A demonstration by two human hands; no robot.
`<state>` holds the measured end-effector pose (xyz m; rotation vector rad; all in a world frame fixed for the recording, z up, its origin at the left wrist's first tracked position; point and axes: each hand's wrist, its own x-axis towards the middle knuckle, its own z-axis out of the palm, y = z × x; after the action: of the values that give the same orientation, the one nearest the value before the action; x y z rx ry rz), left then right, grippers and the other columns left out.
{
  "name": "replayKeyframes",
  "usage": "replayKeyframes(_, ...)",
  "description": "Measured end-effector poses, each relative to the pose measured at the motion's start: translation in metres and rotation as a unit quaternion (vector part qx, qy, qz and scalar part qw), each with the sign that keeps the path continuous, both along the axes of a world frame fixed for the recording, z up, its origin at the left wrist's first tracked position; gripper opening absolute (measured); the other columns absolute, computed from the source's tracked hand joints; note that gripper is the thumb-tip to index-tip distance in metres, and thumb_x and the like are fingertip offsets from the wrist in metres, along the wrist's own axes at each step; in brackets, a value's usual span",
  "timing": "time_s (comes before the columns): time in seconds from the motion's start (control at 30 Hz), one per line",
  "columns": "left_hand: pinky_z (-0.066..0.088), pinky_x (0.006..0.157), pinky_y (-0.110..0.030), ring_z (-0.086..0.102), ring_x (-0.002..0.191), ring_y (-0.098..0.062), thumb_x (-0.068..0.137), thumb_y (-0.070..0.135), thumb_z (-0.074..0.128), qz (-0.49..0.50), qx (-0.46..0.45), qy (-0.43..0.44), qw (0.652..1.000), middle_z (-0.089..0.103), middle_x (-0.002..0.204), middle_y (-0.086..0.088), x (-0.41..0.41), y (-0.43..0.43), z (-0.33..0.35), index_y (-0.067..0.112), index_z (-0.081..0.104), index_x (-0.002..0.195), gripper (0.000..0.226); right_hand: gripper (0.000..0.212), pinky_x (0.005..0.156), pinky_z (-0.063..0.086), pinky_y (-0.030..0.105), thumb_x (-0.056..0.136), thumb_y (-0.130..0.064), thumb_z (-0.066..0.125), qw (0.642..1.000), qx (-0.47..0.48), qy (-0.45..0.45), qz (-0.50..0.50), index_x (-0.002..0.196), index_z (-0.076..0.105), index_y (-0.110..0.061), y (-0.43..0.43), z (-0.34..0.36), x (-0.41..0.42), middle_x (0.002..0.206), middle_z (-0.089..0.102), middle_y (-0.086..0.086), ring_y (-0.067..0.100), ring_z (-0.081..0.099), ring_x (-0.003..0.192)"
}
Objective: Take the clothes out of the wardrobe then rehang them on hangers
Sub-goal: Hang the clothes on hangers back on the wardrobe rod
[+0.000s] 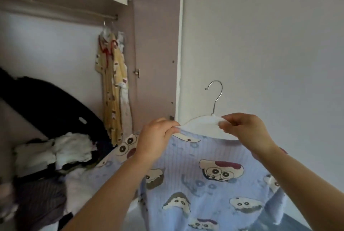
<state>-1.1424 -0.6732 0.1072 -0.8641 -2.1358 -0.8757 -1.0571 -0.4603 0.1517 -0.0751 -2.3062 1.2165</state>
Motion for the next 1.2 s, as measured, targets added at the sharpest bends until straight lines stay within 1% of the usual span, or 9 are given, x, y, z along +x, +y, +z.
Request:
replayKeyframes(0.17,0.045,0.073,-0.028,0.066,0.076,-0.022,0.085,0.039,0.044,0.129,-0.039,0.063,0.989,0.073,0.087,-0.002,-0.037,-0.046,0.020,0.015,0.072,0.104,0.041,0.025,0.067,0.044,0.027,0.085,-0.013,0.064,0.996,-0.017,0.026,0.089,0.063,0.067,-0.026,-0.040,0.012,-0.086,0.082,0.069,0.013,0.026,0.060,0.075)
replayKeyframes(0.23,0.042,0.080,-0.034,0.064,0.088,-0.022,0.086,0.043,0.045,0.170,-0.056,0.057,0.982,0.071,0.098,-0.001,-0.045,-0.055,0.025,0.019,0.063,0.120,0.046,0.025,0.063,0.045,0.025,0.086,-0.014,0.062,0.992,-0.010,0.034,0.119,0.064,0.066,-0.026,-0.060,0.011,-0.116,0.078,0.069,0.008,0.018,0.058,0.070)
replayKeyframes(0.33,0.030,0.080,-0.028,0.058,0.095,-0.018,0.089,0.047,0.041,0.198,-0.059,0.057,0.977,0.067,0.105,0.001,-0.066,-0.065,0.027,0.026,0.050,0.134,0.050,0.020,0.065,0.049,0.030,0.087,-0.018,0.062,0.985,-0.006,0.038,0.168,0.072,0.067,-0.030,-0.092,0.007,-0.155,0.076,0.068,0.005,0.019,0.059,0.069)
replayKeyframes(0.47,0.044,0.066,-0.037,0.060,0.071,-0.021,0.087,0.038,0.038,0.242,-0.034,0.066,0.967,0.063,0.080,-0.003,-0.104,-0.092,0.022,0.024,0.061,0.123,0.045,0.015,0.053,0.040,0.008,0.087,-0.018,0.063,0.974,-0.001,0.053,0.222,0.079,0.067,-0.029,-0.130,0.003,-0.206,0.070,0.065,-0.007,0.008,0.056,0.064)
replayKeyframes(0.57,0.051,0.061,-0.044,0.060,0.065,-0.021,0.086,0.034,0.039,0.238,0.015,0.066,0.969,0.062,0.075,-0.004,-0.143,-0.120,0.017,0.021,0.064,0.118,0.043,0.011,0.056,0.039,0.006,0.087,-0.018,0.063,0.964,0.074,0.094,0.237,0.089,0.068,-0.027,-0.155,0.000,-0.243,0.073,0.064,-0.006,0.003,0.055,0.062)
replayKeyframes(0.7,0.051,0.063,-0.048,0.060,0.068,-0.019,0.086,0.035,0.042,0.240,0.049,0.082,0.966,0.064,0.078,-0.002,-0.204,-0.161,0.018,0.022,0.062,0.121,0.042,0.036,0.063,0.037,0.000,0.085,-0.009,0.063,0.939,0.178,0.161,0.247,0.116,0.062,-0.027,-0.183,-0.008,-0.303,0.091,0.063,-0.015,-0.008,0.054,0.070)
replayKeyframes(0.93,0.047,0.082,-0.046,0.059,0.084,-0.025,0.093,0.015,0.054,0.258,0.053,0.055,0.963,0.065,0.092,-0.007,-0.321,-0.237,0.043,0.027,0.056,0.125,0.035,0.052,0.060,0.035,0.013,0.091,-0.025,0.057,0.889,0.332,0.237,0.210,0.138,0.038,-0.037,-0.247,0.012,-0.419,0.098,0.059,-0.004,0.008,0.053,0.079)
replayKeyframes(1.07,0.045,0.087,-0.045,0.058,0.089,-0.024,0.093,0.015,0.053,0.258,0.066,0.051,0.962,0.063,0.095,-0.008,-0.376,-0.274,0.062,0.024,0.056,0.127,0.035,0.057,0.048,0.037,0.015,0.072,-0.013,0.077,0.876,0.343,0.286,0.180,0.125,0.059,-0.024,-0.274,0.021,-0.477,0.079,0.064,0.001,0.018,0.062,0.061)
replayKeyframes(1.2,0.045,0.088,-0.044,0.057,0.091,-0.024,0.094,0.018,0.052,0.268,0.057,0.062,0.960,0.062,0.097,-0.009,-0.432,-0.302,0.079,0.023,0.055,0.129,0.036,0.051,0.045,0.047,0.028,0.073,-0.011,0.075,0.860,0.340,0.341,0.172,0.122,0.061,-0.017,-0.303,0.035,-0.539,0.078,0.063,0.004,0.021,0.061,0.060)
